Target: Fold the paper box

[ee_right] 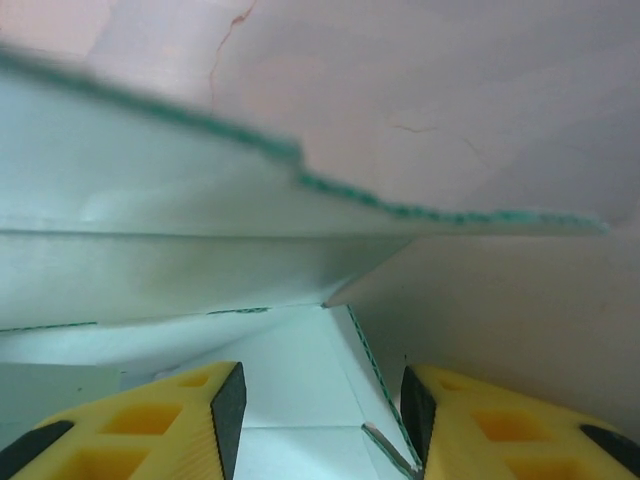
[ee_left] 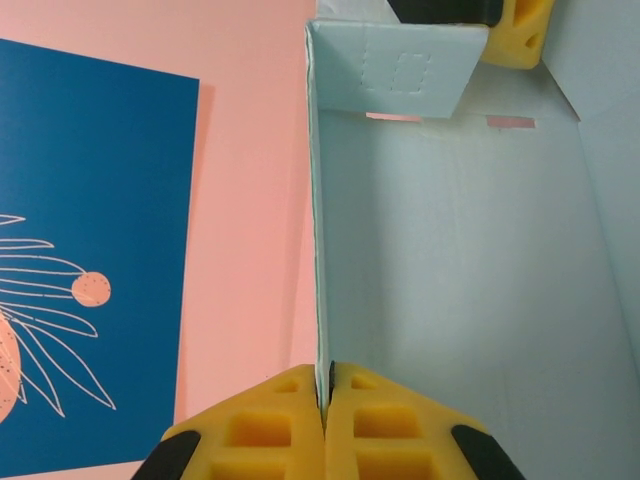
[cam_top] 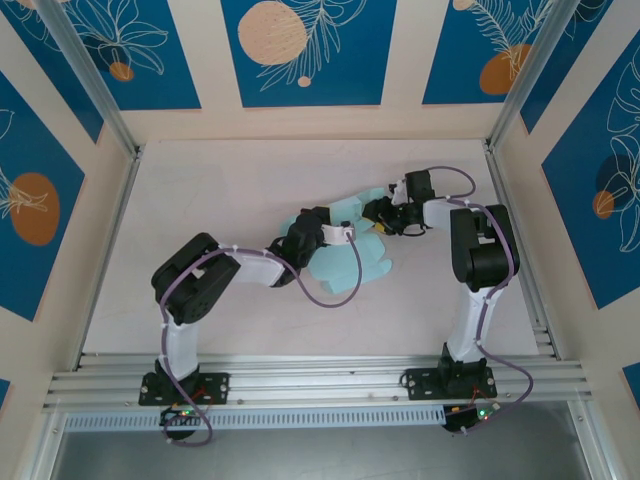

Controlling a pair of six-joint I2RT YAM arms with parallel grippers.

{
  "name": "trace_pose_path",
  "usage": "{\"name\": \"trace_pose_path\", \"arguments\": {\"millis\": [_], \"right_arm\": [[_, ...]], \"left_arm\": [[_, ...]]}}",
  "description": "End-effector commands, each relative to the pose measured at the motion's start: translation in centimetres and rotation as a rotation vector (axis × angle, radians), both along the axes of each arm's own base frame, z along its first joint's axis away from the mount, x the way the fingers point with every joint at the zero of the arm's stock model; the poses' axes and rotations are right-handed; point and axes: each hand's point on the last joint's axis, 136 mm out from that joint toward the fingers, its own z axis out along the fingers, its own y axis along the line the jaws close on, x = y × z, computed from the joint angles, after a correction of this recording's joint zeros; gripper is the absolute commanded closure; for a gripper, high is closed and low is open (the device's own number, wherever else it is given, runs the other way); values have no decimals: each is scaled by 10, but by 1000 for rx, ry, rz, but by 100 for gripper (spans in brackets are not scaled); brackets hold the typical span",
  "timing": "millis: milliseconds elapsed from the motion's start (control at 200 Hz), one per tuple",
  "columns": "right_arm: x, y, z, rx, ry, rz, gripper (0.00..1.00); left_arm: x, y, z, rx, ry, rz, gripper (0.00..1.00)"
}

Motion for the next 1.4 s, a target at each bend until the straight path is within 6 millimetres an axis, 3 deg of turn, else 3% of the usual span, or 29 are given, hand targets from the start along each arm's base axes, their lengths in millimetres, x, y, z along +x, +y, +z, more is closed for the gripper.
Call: {"name": "trace_pose_path", "arguments": {"millis": [0, 205, 495, 800, 1130, 1395], "right_arm": [[-2, 5, 13, 50, -26, 17, 53], [-4, 10, 25, 66, -67, 35, 55], [-7, 23, 39, 41, -106, 58, 64], [-11, 41, 33, 35, -89, 87, 67], [-18, 56, 15, 33, -43, 99, 76], [-23, 51, 21, 17, -48, 96, 76]], "left_arm": [[5, 3, -5, -1, 6, 16, 100], [6, 3, -1, -2, -4, 17, 100], [7, 1, 2, -4, -9, 22, 100], [8, -1, 2, -4, -11, 29, 100], [7, -2, 4, -7, -15, 26, 100], [6, -1, 5, 16, -32, 22, 100]]}}
